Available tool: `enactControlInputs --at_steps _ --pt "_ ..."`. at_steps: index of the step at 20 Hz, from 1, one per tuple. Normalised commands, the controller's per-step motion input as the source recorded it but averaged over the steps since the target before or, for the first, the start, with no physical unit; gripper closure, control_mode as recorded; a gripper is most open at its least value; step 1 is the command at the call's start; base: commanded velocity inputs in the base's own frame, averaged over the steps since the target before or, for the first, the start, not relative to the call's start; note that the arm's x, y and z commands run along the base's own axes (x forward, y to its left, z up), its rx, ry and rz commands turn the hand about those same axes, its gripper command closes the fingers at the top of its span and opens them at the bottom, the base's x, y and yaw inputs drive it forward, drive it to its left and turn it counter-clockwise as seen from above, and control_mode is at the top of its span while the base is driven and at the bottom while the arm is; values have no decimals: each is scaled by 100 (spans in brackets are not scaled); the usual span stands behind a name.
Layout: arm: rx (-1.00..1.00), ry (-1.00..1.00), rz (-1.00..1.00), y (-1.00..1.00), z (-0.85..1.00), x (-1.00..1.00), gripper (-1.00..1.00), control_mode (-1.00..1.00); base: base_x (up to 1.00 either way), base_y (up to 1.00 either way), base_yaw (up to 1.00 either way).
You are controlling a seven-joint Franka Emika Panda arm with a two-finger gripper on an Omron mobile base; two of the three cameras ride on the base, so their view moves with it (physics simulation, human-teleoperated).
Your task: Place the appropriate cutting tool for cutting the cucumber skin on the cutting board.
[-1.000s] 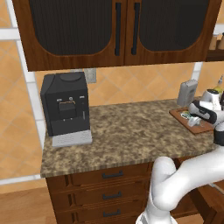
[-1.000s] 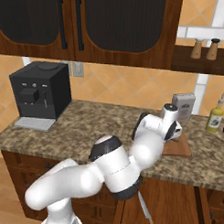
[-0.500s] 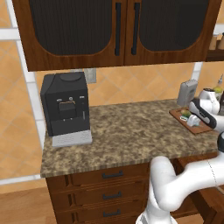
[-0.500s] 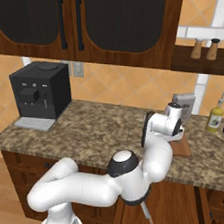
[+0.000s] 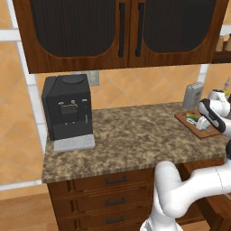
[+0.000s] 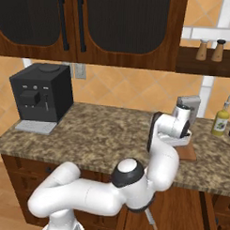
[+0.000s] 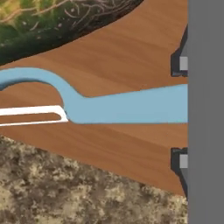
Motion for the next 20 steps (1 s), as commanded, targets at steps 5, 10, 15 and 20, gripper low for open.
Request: enactControlInputs --at_steps 5,10,15,20 --pt "0 -10 0 2 51 -56 -100 -100 0 0 0" --pt "1 -11 0 34 92 -99 -100 -100 0 0 0" --pt "0 -6 -20 94 45 -100 -100 -100 0 0 0" --pt "0 -4 -26 96 8 -100 -100 -100 0 0 0"
